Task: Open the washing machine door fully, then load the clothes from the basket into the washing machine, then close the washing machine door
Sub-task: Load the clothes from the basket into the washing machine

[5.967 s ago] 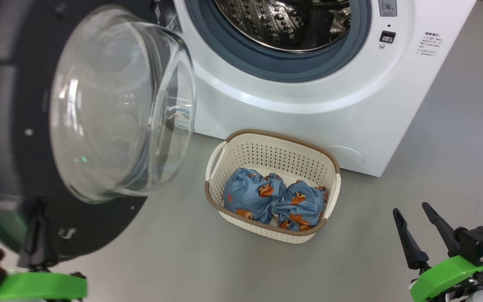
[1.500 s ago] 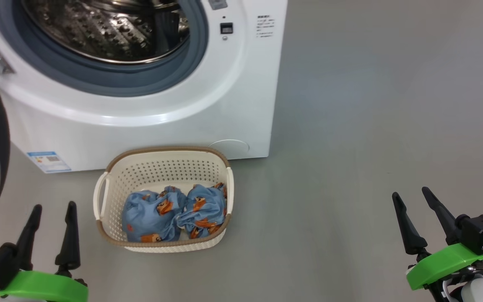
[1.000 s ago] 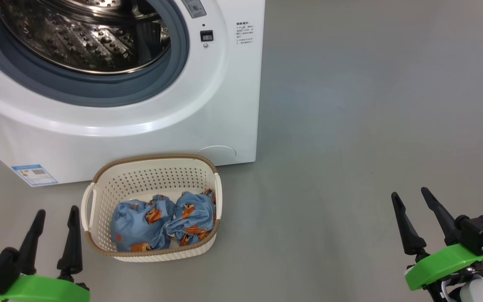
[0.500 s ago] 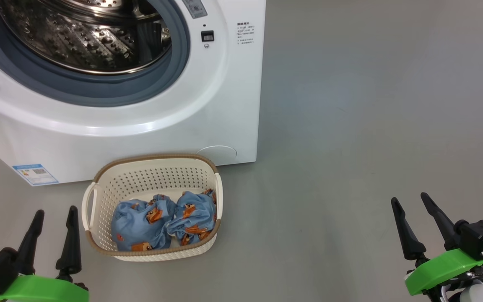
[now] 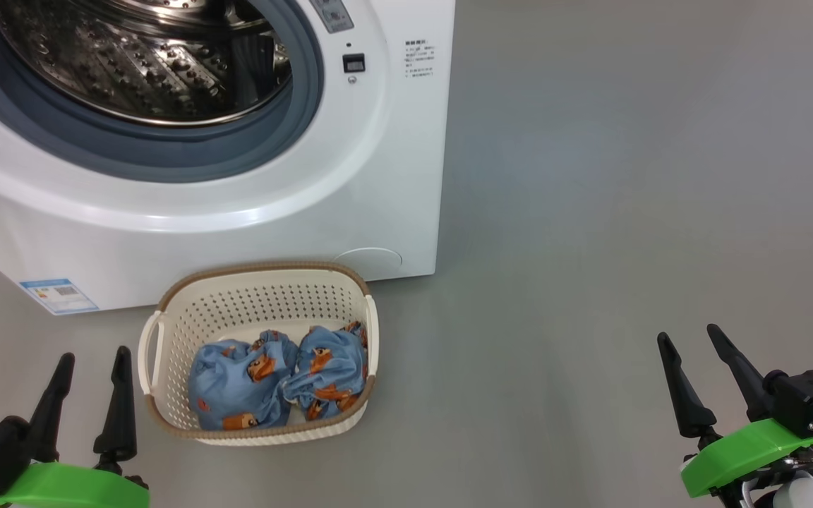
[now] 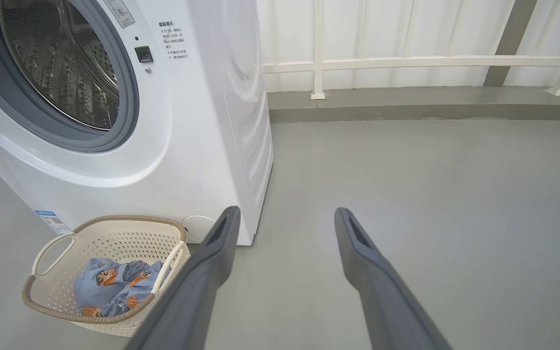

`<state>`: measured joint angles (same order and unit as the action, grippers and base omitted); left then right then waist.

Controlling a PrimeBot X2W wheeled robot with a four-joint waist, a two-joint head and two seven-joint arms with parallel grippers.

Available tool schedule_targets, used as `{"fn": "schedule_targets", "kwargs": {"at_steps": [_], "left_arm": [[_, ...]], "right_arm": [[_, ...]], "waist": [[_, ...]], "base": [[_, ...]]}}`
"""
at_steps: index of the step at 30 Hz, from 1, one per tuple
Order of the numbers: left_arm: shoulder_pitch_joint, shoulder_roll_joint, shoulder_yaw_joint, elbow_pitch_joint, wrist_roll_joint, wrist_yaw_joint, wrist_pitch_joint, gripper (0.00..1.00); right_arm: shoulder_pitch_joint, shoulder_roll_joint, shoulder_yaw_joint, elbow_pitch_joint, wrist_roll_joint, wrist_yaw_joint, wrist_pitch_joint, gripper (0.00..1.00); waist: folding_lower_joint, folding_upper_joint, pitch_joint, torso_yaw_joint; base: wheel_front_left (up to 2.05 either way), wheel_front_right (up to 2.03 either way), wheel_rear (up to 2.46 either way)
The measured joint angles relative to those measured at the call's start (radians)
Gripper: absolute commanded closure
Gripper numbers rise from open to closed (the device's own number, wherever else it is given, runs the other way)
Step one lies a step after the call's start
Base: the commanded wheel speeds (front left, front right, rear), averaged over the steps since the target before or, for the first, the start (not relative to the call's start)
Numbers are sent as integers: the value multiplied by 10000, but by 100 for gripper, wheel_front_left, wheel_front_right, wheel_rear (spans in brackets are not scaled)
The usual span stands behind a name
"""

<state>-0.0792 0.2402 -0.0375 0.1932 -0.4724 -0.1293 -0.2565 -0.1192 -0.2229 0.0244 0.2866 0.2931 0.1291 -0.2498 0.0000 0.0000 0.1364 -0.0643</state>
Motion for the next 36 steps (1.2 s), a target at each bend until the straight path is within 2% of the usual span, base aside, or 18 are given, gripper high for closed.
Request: {"fn": "schedule_targets", "kwargs": {"at_steps": [16,36], "left_arm": [[-38,-2,128,35,-50,0,0,0],[-83,-157,58,389,-59,0,0,0]], "right_arm": [[-30,46,44,-21,-2,0,0,0],[-91,52,50,-71,-2,0,0,0]], "waist": [[0,0,131,56],[1,0,292,133]], "base": [[102,-126,24],[7,-7,0]]}}
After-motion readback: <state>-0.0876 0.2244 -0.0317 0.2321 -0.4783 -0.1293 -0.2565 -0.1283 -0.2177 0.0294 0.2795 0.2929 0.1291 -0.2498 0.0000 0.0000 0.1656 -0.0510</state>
